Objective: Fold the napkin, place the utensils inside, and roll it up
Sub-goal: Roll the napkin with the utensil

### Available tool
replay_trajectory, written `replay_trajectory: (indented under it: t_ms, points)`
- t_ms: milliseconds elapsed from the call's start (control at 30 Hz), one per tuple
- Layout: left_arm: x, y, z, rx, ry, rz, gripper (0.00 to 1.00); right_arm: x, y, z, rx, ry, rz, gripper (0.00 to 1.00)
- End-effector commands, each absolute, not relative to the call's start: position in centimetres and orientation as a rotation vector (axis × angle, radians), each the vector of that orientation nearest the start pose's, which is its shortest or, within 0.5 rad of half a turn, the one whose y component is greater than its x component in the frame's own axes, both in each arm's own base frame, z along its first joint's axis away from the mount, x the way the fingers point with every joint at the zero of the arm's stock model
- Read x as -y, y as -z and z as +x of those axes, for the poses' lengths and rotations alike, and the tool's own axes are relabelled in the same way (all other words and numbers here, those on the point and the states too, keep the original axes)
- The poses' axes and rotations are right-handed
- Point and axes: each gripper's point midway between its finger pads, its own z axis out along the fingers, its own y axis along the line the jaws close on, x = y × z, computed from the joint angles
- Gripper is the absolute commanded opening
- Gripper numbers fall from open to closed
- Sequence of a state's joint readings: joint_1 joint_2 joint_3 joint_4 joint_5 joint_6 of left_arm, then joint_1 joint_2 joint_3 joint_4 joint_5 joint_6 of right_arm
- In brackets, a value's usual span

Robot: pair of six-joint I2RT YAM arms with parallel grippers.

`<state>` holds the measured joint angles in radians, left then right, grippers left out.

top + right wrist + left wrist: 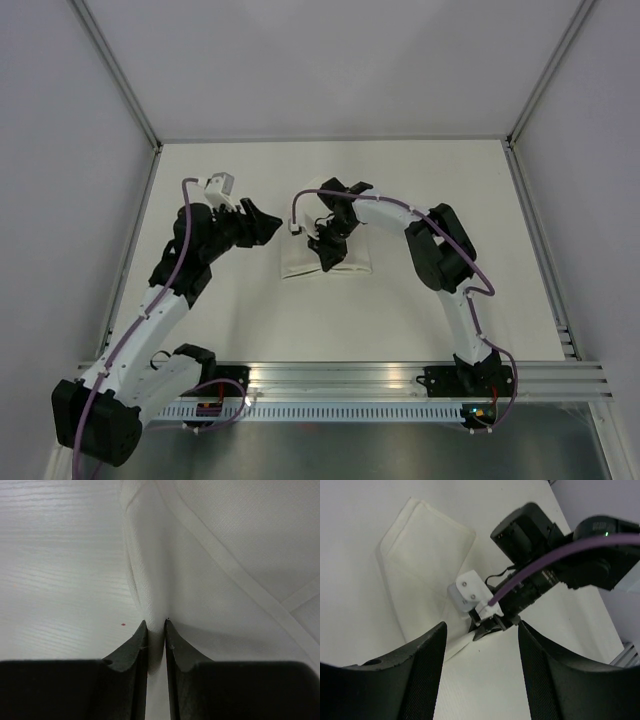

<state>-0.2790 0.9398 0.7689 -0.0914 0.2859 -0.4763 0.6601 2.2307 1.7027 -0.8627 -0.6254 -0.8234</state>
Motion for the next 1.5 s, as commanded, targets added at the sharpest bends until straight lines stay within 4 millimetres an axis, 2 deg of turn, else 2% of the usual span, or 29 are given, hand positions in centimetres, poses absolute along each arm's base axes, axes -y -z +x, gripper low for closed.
replay_trajectory:
  t_ms: [0, 33, 167, 267, 333, 367, 500, 533, 567, 633, 667, 733, 767, 833, 867, 933, 1100, 1200, 1467]
  points:
    - [16.8, -25.0, 30.0, -1.794, 0.726, 0.131, 0.64, -28.4, 2.6, 24.9, -2.263, -1.012, -2.07, 0.15]
    - [17.1, -23.8, 29.7, -1.814, 0.72, 0.152, 0.63, -28.2, 2.9, 24.9, -2.275, -1.014, -2.07, 0.15]
    - [19.7, -22.2, 28.1, -1.812, 0.719, 0.287, 0.61, -28.0, 3.0, 25.3, -2.285, -1.036, -2.066, 0.15]
    - [21.3, -20.1, 26.9, -1.827, 0.717, 0.386, 0.59, -27.6, 3.1, 25.6, -2.299, -1.041, -2.057, 0.15]
    - [21.7, -18.6, 26.2, -1.84, 0.686, 0.428, 0.59, -27.3, 3.5, 25.5, -2.317, -1.051, -2.061, 0.15]
    - [22.6, -18.1, 25.4, -1.831, 0.684, 0.485, 0.59, -27.2, 3.4, 25.7, -2.319, -1.059, -2.053, 0.15]
    - [23.7, -16.2, 24.7, -1.782, 0.627, 0.572, 0.6, -26.8, 3.8, 25.9, -2.341, -1.063, -2.046, 0.15]
    - [24.6, -15.5, 24.3, -1.762, 0.607, 0.638, 0.6, -26.8, 3.8, 26.0, -2.338, -1.071, -2.043, 0.15]
    - [24.5, -15.0, 24.7, -1.755, 0.556, 0.633, 0.61, -26.7, 3.7, 26.1, -2.344, -1.073, -2.039, 0.15]
    - [25.8, -14.7, 24.4, -1.693, 0.529, 0.7, 0.59, -26.6, 3.9, 26.1, -2.354, -1.074, -2.036, 0.15]
    - [25.8, -13.3, 24.9, -1.7, 0.455, 0.737, 0.59, -26.6, 3.8, 26.2, -2.352, -1.074, -2.037, 0.15]
    - [26.8, -13.5, 25.3, -1.649, 0.406, 0.797, 0.59, -26.4, 3.9, 26.1, -2.365, -1.079, -2.037, 0.15]
    - [27.1, -12.1, 25.5, -1.664, 0.368, 0.833, 0.59, -26.4, 4.0, 26.1, -2.368, -1.078, -2.037, 0.15]
    - [28.1, -12.2, 25.9, -1.616, 0.329, 0.897, 0.6, -26.2, 4.1, 26.2, -2.379, -1.079, -2.031, 0.15]
    - [28.3, -11.1, 26.0, -1.624, 0.308, 0.935, 0.6, -26.1, 4.1, 26.3, -2.385, -1.081, -2.027, 0.15]
    - [28.9, -10.7, 26.4, -1.608, 0.283, 0.982, 0.6, -26.1, 4.2, 26.4, -2.392, -1.088, -2.02, 0.15]
    - [30.7, -8.6, 26.0, -1.576, 0.261, 1.116, 0.62, -25.9, 4.1, 26.7, -2.4, -1.095, -2.007, 0.15]
    - [31.5, -8.3, 25.5, -1.566, 0.282, 1.163, 0.63, -25.7, 4.1, 26.8, -2.404, -1.097, -2.006, 0.15]
    - [32.7, -6.1, 24.4, -1.602, 0.324, 1.262, 0.64, -25.5, 4.2, 27.0, -2.412, -1.1, -2.006, 0.14]
